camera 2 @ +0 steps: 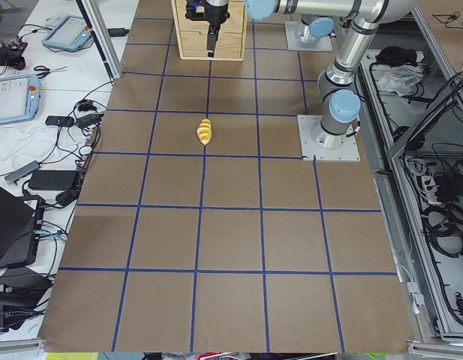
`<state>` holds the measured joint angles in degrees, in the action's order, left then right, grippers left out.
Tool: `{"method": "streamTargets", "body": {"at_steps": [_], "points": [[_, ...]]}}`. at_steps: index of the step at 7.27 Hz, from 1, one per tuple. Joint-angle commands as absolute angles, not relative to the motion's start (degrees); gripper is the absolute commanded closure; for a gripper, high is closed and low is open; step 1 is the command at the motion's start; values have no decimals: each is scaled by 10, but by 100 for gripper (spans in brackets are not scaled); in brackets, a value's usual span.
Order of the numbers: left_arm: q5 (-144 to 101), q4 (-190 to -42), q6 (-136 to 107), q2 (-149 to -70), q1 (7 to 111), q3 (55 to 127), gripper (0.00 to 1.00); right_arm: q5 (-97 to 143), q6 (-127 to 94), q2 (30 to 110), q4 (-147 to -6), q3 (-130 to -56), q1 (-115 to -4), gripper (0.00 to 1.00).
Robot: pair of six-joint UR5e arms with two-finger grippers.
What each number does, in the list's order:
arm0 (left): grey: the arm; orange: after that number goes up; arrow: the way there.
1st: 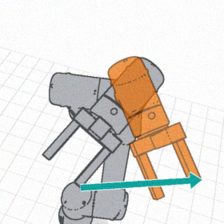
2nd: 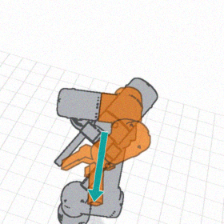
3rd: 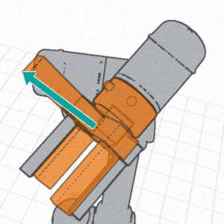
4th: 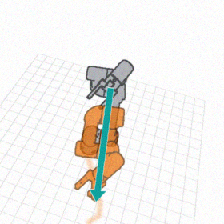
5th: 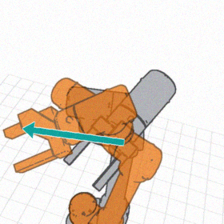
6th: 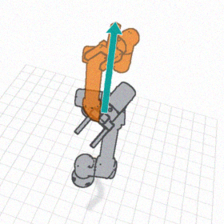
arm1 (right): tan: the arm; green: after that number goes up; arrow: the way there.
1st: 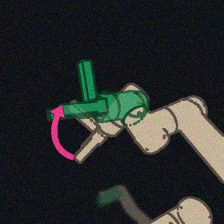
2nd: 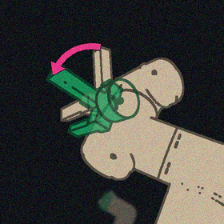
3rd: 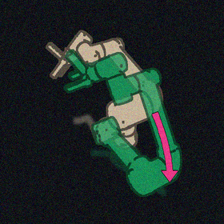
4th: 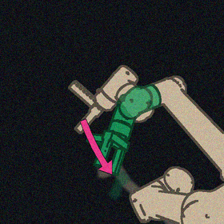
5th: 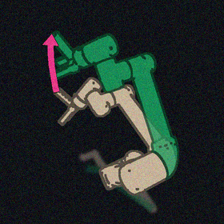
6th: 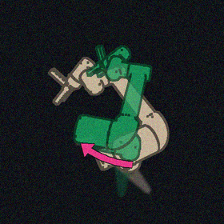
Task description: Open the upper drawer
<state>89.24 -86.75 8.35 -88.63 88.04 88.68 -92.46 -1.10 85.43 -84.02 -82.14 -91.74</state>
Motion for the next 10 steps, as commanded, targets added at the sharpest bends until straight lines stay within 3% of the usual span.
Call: {"method": "streamTargets", "body": {"at_steps": [1,5,10], "points": [[885,-864,74,-899,881,888,0,-925,-11,854,-840,-821,-918,0],[802,-767,-38,-968,892,889,0,-925,-11,854,-840,-822,-917,0],[651,-630,-236,-1044,1008,891,0,-925,-11,854,-840,-821,-918,0]]}}
